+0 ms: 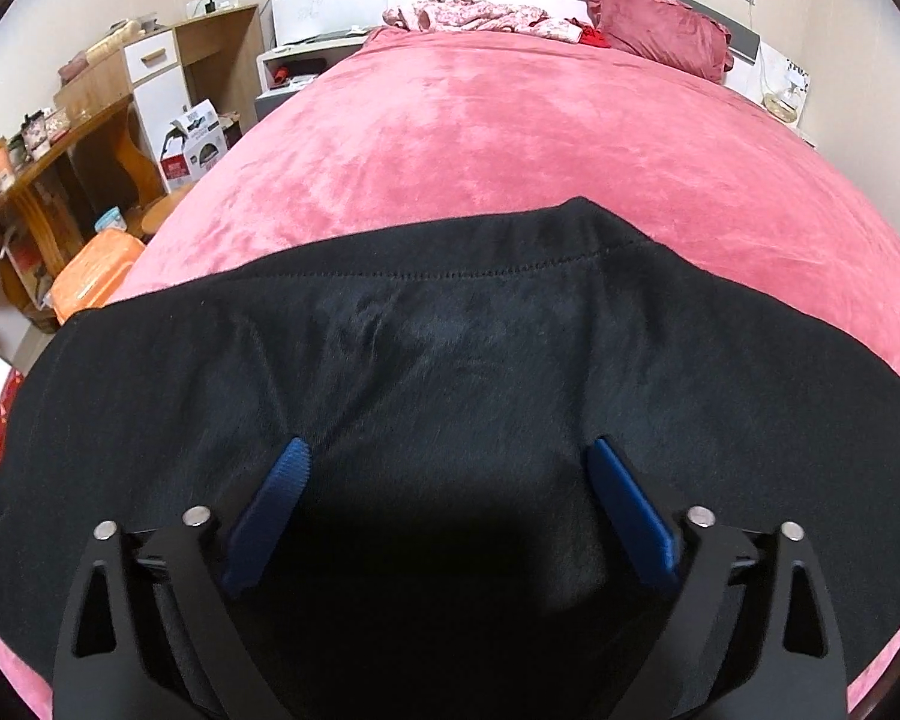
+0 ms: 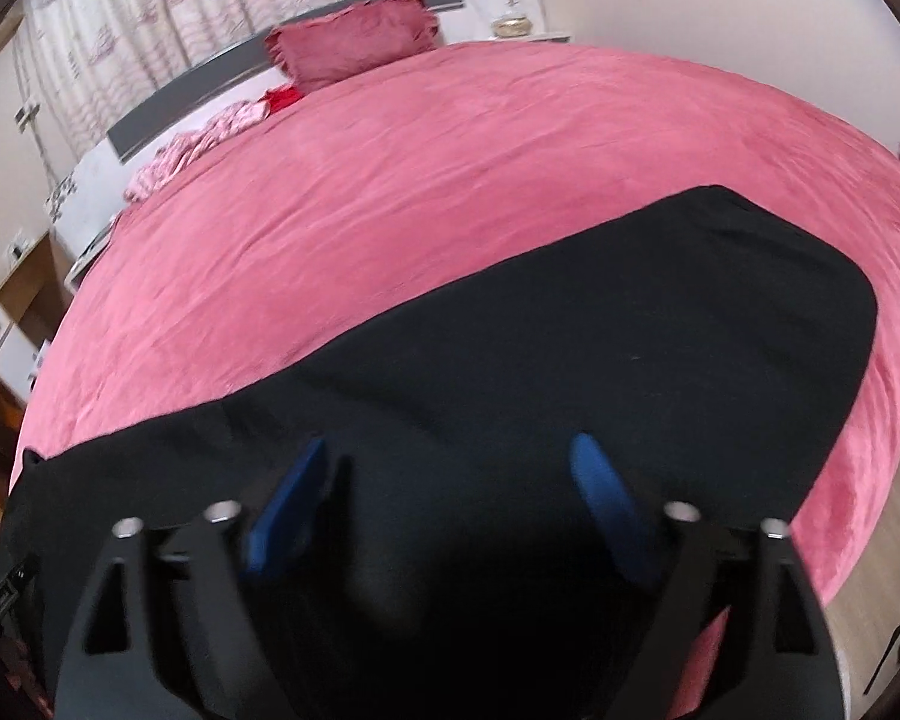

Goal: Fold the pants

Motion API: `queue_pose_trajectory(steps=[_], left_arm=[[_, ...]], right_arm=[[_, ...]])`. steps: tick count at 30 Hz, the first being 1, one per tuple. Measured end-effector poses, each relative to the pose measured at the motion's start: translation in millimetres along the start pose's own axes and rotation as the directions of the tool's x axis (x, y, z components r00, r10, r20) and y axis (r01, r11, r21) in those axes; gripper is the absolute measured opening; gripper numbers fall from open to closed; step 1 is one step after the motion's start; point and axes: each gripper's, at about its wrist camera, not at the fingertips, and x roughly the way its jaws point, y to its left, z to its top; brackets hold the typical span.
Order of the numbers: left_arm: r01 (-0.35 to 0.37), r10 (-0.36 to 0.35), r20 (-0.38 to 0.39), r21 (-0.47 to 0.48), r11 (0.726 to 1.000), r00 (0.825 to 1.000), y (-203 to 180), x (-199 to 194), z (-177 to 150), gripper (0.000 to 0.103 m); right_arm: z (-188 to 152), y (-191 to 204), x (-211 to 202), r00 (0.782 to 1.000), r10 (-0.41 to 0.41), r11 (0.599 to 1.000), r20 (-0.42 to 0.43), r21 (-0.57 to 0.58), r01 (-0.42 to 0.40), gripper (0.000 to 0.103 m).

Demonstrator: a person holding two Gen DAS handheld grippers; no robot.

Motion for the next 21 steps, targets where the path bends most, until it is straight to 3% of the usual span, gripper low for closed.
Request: queue_pose_trajectory(steps=[6, 9, 12, 17, 21], left_arm=[[-0.024, 0.024, -0.014, 0.000, 1.000, 1.000, -1.8, -3.8, -5.3, 0.100], [-0.025, 0.024, -0.024, -0.004, 1.000, 0.999, -2.4, -6.5, -7.8, 0.100], [-0.020, 0.020, -0.031, -0.008, 1.000, 0.999, -1.3, -9.5, -10.2, 0.100], [-0.012, 0.011, -0.037, -0.015, 1.000, 0.999, 0.0, -15.7, -16.4, 0.100], [-0.007, 0.006, -0.049, -0.018, 1.000, 0.999, 0.4, -20.9, -19.1, 0.100]], right_arm=[[0.6, -5.4, -6.3, 0.999, 0.017, 1.000, -0.051, -0.009, -0.017, 0.092], [5.1, -16.7, -9.2, 0.994, 0.051, 0.998, -0.095, 0.036, -0.047, 0.101], [5.1, -18.7, -7.1, 0.987, 0.054, 0.999, -0.151, 0.012, -0.053, 0.101], [-2.4, -10.3, -7.2, 0.988, 0.021, 0.995, -0.153, -0.092, -0.035, 0.101], [0.1, -18.6, -12.3, 0.986, 0.073, 0.996, -0.151, -0.043, -0.080, 0.101]])
